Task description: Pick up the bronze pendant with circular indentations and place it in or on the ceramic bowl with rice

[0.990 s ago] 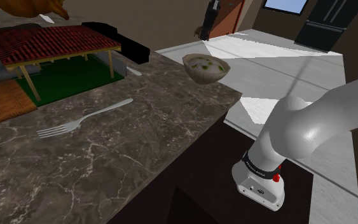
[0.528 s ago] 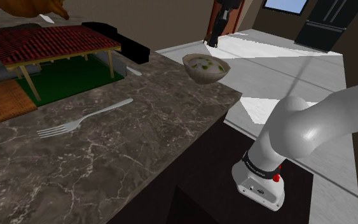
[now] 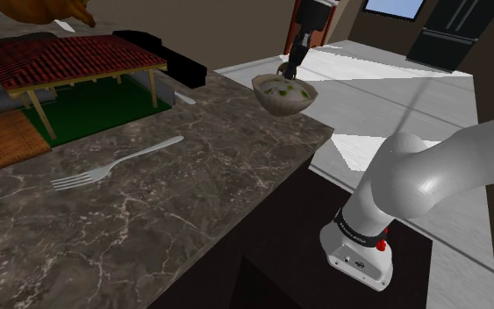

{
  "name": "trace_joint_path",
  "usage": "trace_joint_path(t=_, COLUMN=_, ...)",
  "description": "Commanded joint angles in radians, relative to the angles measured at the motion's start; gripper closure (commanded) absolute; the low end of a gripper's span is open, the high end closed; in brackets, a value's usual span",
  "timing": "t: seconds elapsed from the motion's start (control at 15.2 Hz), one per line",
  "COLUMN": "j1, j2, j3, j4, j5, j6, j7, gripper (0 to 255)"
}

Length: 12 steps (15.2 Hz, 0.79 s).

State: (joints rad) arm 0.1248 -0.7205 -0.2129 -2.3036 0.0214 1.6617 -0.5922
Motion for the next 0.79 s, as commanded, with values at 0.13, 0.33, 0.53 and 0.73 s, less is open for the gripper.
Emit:
trace_joint_path(t=0.13, j1=0.0, j2=0.0, j3=-0.001, j4=-0.005, j5=-0.001, j6=0.005, j7=-0.001, gripper=255)
trace_joint_path(t=0.33, j1=0.0, j2=0.0, j3=-0.001, j4=-0.005, j5=-0.001, j6=0.005, j7=-0.001, gripper=255)
trace_joint_path(t=0.53, j1=0.0, j2=0.0, j3=-0.001, j4=-0.005, j5=-0.001, j6=0.005, j7=-0.001, gripper=0)
trace_joint_path(t=0.73, j1=0.0, j2=0.0, j3=-0.001, j4=-0.005, j5=-0.001, j6=0.005, j7=-0.001, gripper=0)
